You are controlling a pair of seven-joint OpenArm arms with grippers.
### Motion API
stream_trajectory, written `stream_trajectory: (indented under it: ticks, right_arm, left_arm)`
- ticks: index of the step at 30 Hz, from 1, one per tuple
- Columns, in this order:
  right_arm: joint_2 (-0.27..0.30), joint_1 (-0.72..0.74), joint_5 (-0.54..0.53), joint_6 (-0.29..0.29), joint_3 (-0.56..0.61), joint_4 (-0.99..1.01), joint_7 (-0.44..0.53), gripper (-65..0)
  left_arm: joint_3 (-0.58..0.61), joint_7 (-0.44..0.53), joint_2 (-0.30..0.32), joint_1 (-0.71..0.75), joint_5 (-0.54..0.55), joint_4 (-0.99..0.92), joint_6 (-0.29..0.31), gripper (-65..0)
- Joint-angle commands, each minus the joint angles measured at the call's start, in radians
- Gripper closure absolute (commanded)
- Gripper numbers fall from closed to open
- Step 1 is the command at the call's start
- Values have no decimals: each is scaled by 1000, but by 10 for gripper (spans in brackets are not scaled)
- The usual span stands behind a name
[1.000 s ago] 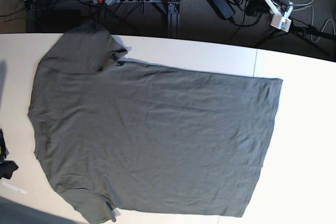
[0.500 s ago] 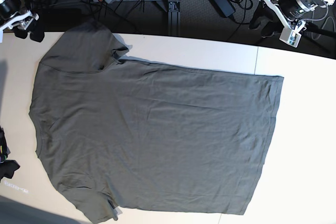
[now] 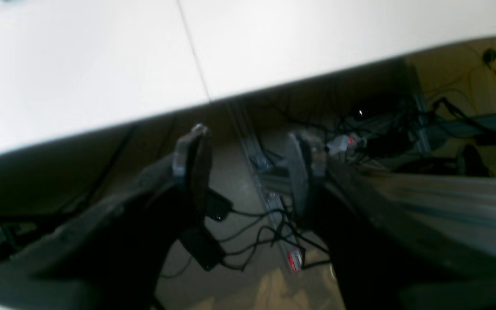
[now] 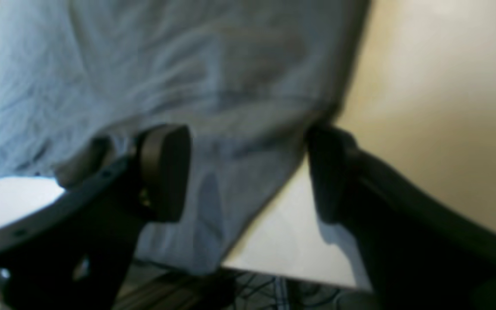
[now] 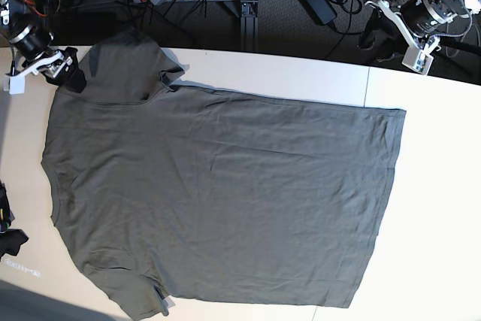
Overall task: Fold the T-shirt properly
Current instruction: 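Grasp the shirt's shoulder and hem corners with both grippers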
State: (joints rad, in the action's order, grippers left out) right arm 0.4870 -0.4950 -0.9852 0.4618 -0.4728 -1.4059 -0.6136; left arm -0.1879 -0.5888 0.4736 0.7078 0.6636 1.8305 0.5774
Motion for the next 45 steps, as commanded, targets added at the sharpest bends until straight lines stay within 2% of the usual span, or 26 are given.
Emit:
stream_trajectory:
  ticks: [1, 3, 9, 13, 17, 23, 26, 33, 37, 41, 43, 45]
  right_arm:
    - [8, -6, 23, 25, 16, 5, -71, -437]
    - [8, -6, 16, 25, 38, 5, -87, -437]
    - [-4, -13, 20, 25, 54, 5, -136, -437]
    - [-33, -13, 20, 25, 54, 5, -146, -437]
    - [-63, -13, 35, 24, 54, 5, -146, -437]
    - [-72, -12, 39, 24, 54, 5, -146, -437]
    - [-72, -13, 39, 24, 54, 5, -146, -437]
    - [-72, -13, 47, 25, 54, 5, -147, -437]
    - [-72, -13, 46, 24, 53, 5, -152, -437]
    - [-72, -13, 46, 24, 53, 5, -155, -436]
    - [-72, -13, 43, 24, 53, 5, -155, -434]
    - [-72, -13, 20, 24, 54, 5, -153, -426]
  left_arm:
    - [-23, 10, 12, -2, 15, 15, 10, -334]
    - [-53, 4, 11, -13, 40, 15, 10, -361]
    - [-148, -3, 26, -64, 110, 13, 10, -361]
    - [-158, -8, 54, -132, 128, -11, -2, -362]
    - [-156, -22, 61, -218, 151, -123, -2, -362]
    - [-121, -23, 56, -369, 158, -402, -2, -362]
    - [-104, -58, 56, -415, 207, -478, 0, -362]
    - [1, -98, 47, -430, 207, -489, 10, -362]
    - [71, -104, 3, -431, 161, -489, 8, -362]
    - [74, -101, -37, -431, 116, -489, -6, -361]
    - [74, -60, -39, -431, 117, -489, -5, -337]
    - [74, -5, -38, -431, 116, -489, -5, -221]
